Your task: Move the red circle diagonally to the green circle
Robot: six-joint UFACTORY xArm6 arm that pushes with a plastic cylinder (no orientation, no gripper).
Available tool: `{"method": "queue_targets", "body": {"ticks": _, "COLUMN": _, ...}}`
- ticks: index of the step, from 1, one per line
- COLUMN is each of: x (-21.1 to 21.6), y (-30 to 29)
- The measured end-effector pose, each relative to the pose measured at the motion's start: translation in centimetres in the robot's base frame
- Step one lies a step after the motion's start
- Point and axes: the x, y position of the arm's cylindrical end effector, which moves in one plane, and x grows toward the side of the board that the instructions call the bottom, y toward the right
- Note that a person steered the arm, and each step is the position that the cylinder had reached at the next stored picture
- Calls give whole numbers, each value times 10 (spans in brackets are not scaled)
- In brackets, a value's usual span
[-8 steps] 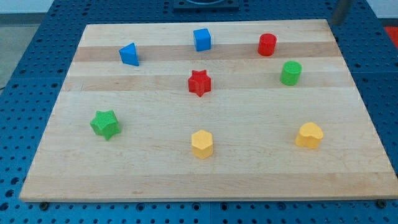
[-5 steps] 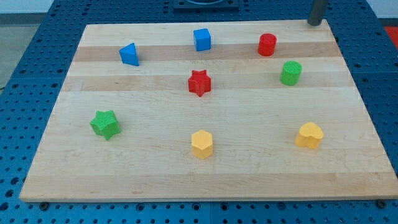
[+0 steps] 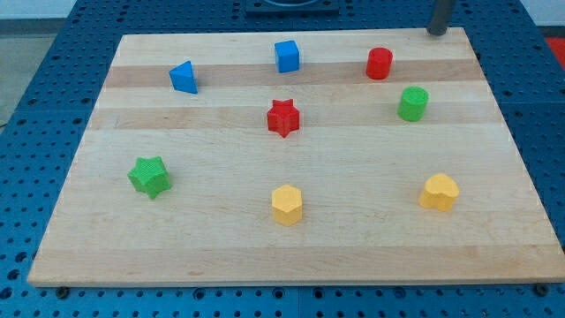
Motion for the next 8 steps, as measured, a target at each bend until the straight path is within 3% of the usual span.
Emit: {"method": "queue_targets", "body": {"ticks": 8, "x": -6, "y": -6}}
